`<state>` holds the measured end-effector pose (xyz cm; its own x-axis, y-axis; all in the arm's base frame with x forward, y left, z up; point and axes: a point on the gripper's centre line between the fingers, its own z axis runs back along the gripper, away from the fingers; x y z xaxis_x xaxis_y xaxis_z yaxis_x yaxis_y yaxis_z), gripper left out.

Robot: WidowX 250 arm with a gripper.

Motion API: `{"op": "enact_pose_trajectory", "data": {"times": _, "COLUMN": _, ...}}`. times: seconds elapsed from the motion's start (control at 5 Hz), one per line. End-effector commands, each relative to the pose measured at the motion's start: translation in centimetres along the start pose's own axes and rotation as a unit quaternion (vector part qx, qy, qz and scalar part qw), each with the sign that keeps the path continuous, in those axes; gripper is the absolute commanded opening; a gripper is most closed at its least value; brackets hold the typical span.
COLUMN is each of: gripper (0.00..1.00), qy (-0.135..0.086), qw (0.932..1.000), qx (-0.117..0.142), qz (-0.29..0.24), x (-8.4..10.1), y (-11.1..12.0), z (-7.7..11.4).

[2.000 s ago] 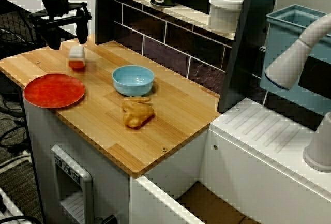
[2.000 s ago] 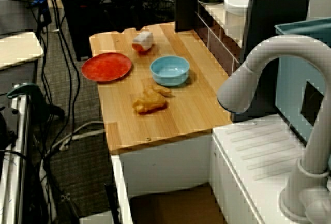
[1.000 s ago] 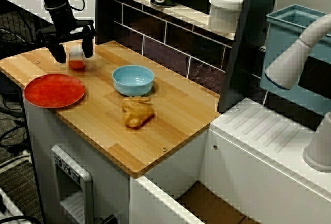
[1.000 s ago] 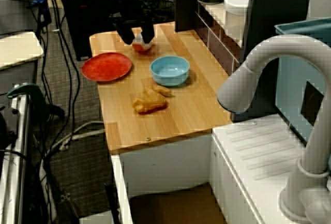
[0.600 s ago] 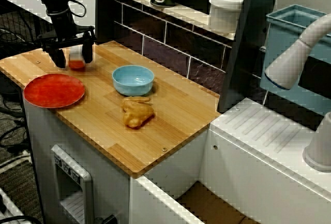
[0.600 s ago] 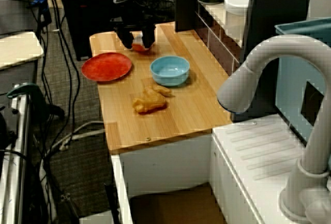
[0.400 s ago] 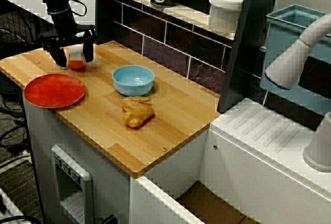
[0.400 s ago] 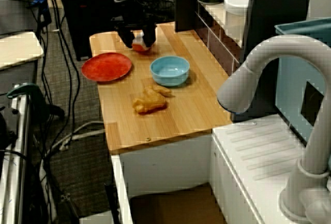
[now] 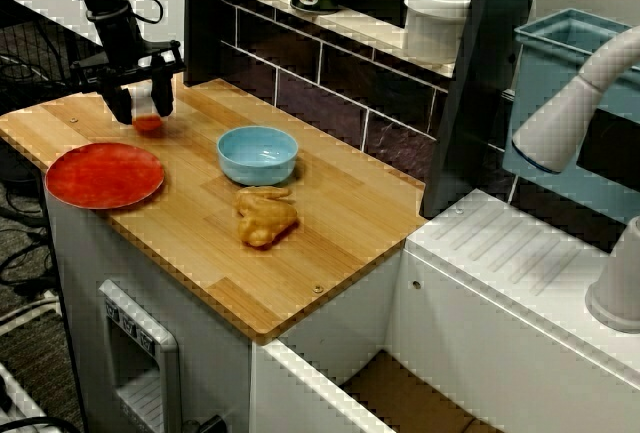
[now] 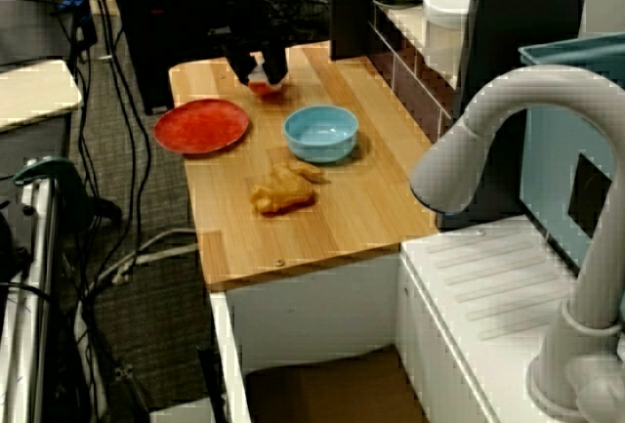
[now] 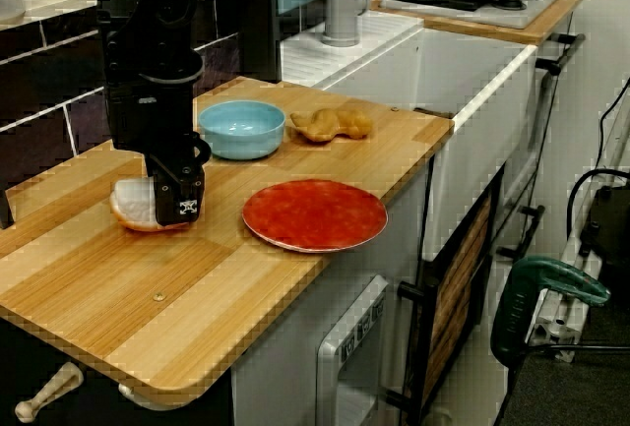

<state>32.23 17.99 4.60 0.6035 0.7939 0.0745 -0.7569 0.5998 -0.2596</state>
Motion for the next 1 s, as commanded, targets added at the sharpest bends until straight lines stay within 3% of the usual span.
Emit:
{"op": "enact_pose_trajectory", "data": {"times": 0.0, "gripper": 0.0, "qy": -0.027, "qw": 0.9993, "qx": -0.022, "qz": -0.016, "x": 0.3, "y": -0.7, "z": 3.6}}
{"op": "enact_pose_trajectory", "data": {"times": 0.2, "gripper": 0.0, "qy": -0.019, "qw": 0.9988, "qx": -0.029, "qz": -0.034, "x": -0.9, "y": -1.5, "z": 4.6}}
{"op": "enact_pose_trajectory", "data": {"times": 0.6, "gripper": 0.0, "qy": -0.025, "qw": 0.9963, "qx": -0.04, "qz": -0.072, "x": -4.6, "y": -2.0, "z": 6.8}}
{"op": "enact_pose_trajectory", "data": {"times": 0.8, "gripper": 0.0, "qy": -0.014, "qw": 0.9953, "qx": -0.03, "qz": -0.091, "x": -6.5, "y": -1.7, "z": 6.9}}
